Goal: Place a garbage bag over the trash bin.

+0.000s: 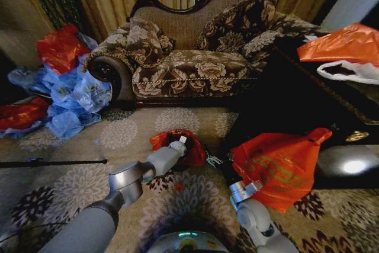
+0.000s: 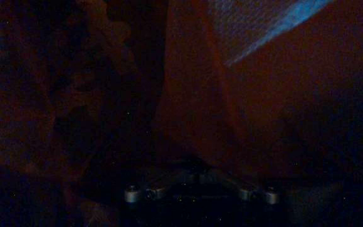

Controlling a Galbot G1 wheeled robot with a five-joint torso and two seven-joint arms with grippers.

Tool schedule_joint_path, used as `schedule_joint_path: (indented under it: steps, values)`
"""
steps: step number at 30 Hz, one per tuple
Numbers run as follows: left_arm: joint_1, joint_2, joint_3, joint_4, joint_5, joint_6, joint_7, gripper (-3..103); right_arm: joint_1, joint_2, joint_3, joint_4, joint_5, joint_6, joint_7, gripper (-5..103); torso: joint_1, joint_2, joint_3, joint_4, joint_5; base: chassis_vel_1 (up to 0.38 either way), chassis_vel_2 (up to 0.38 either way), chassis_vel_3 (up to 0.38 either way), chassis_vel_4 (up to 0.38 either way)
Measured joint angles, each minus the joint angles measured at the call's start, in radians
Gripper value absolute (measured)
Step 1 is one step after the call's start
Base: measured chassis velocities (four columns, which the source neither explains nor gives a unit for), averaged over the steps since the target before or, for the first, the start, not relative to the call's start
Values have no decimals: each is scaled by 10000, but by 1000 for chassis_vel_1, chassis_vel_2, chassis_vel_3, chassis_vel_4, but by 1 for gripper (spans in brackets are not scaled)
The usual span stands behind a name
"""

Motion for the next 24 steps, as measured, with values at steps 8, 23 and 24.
schedule_joint_path:
  steps: [8, 23, 24]
  values:
    - [-578, 38, -1038, -381, -905, 931, -742, 0, -35, 36, -11, 37, -71, -2, 27, 100, 1, 0, 0, -1, 0, 0, 0, 0, 0]
    - [-300, 504, -657, 575, 363, 243, -13, 0, -157, 69, 24, 124, -103, -11, 134, 100, 1, 0, 1, -1, -2, 0, 0, 0, 0]
    - [-300, 504, -657, 575, 363, 243, -13, 0, -157, 69, 24, 124, -103, -11, 134, 100, 1, 0, 1, -1, -2, 0, 0, 0, 0]
